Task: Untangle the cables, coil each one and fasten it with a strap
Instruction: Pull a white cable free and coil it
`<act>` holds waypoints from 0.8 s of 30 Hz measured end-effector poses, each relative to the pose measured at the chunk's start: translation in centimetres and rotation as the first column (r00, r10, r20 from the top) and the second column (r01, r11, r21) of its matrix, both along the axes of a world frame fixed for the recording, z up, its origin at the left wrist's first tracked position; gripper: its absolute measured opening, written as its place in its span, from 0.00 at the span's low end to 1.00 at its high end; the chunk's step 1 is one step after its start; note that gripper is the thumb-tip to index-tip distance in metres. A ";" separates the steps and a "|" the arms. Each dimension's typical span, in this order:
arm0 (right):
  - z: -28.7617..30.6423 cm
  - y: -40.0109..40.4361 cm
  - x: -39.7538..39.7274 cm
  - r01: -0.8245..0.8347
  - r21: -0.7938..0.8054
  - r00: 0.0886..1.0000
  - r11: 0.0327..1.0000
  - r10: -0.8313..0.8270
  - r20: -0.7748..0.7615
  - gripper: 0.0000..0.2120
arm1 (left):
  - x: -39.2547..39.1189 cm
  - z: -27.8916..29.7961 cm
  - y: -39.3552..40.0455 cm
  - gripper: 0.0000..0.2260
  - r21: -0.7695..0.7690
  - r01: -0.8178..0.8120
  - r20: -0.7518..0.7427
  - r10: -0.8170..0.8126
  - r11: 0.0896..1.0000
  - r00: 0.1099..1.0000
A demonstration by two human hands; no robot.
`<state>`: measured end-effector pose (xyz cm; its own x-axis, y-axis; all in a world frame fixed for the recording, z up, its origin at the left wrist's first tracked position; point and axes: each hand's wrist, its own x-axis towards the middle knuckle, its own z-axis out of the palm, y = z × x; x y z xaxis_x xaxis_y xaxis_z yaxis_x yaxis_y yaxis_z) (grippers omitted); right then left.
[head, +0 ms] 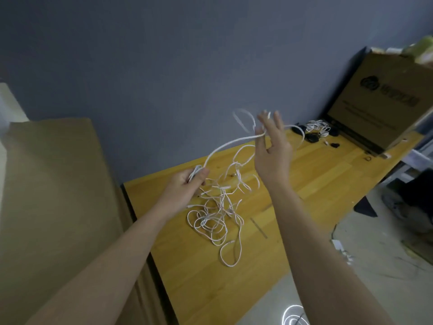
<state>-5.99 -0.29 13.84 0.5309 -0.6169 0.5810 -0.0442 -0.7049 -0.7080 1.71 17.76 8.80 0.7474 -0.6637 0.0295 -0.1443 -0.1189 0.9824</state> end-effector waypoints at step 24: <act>-11.5 3.9 -2.6 -0.065 0.100 0.762 0.993 0.114 -0.638 0.16 | -0.3 0.8 0.2 0.20 -0.306 0.081 -0.543 -0.243 0.949 0.804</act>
<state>-8.62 3.56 2.38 0.8191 -0.5720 0.0435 -0.4441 -0.6803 -0.5831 1.37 17.93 9.64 0.5644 -0.8057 -0.1798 0.4534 0.1205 0.8831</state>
